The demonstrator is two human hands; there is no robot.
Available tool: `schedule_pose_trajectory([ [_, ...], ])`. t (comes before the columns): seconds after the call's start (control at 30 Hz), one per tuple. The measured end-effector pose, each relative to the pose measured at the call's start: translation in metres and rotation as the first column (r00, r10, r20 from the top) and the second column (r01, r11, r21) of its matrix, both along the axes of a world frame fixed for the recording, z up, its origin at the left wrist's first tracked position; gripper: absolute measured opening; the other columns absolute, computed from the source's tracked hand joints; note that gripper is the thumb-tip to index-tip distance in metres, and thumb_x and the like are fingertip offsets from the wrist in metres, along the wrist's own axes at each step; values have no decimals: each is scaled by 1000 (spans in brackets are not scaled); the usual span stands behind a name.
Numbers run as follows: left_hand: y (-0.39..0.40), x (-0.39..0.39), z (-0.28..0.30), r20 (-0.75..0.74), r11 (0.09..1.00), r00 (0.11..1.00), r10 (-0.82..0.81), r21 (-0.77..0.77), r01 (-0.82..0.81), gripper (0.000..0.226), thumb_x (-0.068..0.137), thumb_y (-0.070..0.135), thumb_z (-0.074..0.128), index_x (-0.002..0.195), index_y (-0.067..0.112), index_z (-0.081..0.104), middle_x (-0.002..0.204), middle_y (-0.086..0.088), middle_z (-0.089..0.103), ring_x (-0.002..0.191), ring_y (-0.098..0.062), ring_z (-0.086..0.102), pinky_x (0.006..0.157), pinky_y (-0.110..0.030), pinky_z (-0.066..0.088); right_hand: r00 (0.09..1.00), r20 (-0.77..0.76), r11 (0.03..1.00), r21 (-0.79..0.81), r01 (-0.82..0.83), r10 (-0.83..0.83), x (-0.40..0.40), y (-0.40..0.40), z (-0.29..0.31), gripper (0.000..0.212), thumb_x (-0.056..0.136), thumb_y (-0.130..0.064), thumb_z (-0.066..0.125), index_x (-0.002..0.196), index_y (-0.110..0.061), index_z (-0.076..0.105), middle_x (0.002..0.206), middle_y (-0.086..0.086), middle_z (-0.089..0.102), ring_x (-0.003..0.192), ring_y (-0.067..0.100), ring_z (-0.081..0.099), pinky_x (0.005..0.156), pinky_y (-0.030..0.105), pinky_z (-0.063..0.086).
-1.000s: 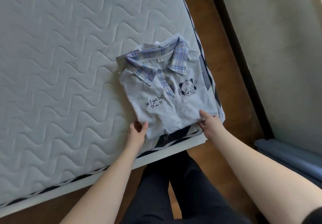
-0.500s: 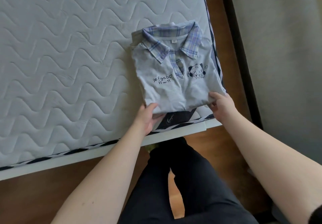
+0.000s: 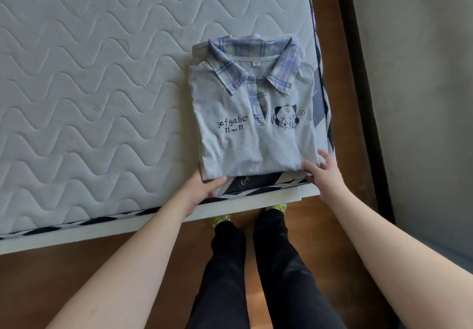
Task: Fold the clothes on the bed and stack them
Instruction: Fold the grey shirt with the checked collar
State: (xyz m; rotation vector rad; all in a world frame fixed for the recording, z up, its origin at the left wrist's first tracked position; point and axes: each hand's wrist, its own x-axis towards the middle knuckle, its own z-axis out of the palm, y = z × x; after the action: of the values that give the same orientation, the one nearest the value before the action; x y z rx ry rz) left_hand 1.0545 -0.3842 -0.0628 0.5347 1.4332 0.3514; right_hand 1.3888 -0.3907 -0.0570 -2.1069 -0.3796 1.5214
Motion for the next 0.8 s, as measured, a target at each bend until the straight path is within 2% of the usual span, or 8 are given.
schedule_pose_trajectory([
  [0.1,-4,-5,-6,-70,992,994,-86,87,92,58,82,20,77,131,27,47,120,11,63,108,-7,59,89,-29,53,998,-39,999,28,-40,41,3,5,-1,63,89,-29,69,143,-27,37,122,1,63,103,18,67,86,35,56],
  [0.27,-1,-4,-5,-170,985,983,65,171,-35,23,86,27,74,103,34,60,101,6,70,86,-14,67,75,-28,56,989,2,989,25,-148,148,-6,17,7,35,90,-27,70,118,-13,55,107,6,67,80,12,72,62,20,56],
  [0.33,-6,-7,-3,-166,977,977,132,191,-99,19,85,31,74,101,33,64,96,5,73,82,-13,70,67,-23,54,988,50,989,15,-144,144,-3,21,11,30,88,-29,72,110,-12,60,103,7,69,80,18,72,63,22,57],
  [0.47,-24,-10,0,-151,939,938,312,201,-280,9,93,15,64,92,23,64,84,6,73,86,-19,69,63,-19,53,980,148,990,26,-137,132,6,19,18,25,83,-34,76,96,-17,62,95,7,70,73,20,73,63,29,60],
  [0.53,-35,-11,-1,-150,963,956,251,138,-231,11,97,15,58,104,23,64,97,1,70,92,-20,66,67,-21,54,943,204,964,-6,-266,262,9,13,16,24,84,-35,75,94,-19,60,92,7,70,71,19,72,59,27,58],
  [0.63,-45,-10,4,-359,984,921,151,145,-105,44,96,29,59,137,21,45,124,2,52,100,-14,59,79,-26,51,903,202,925,-62,-374,379,13,4,10,19,87,-35,71,94,-26,57,96,6,71,83,23,71,80,44,59],
  [0.7,-43,-8,10,-573,948,800,178,317,16,45,93,36,60,131,19,46,119,2,45,97,-12,53,83,-29,45,896,216,921,-58,-386,389,15,1,7,16,87,-40,69,93,-31,56,97,4,70,86,22,70,82,44,58],
  [0.8,-27,2,17,-633,894,769,87,390,220,38,90,44,60,117,18,58,113,2,45,102,-14,50,91,-31,43,952,81,956,-14,-294,294,11,-2,3,24,88,-39,69,106,-25,60,101,3,71,90,16,70,77,32,59],
])
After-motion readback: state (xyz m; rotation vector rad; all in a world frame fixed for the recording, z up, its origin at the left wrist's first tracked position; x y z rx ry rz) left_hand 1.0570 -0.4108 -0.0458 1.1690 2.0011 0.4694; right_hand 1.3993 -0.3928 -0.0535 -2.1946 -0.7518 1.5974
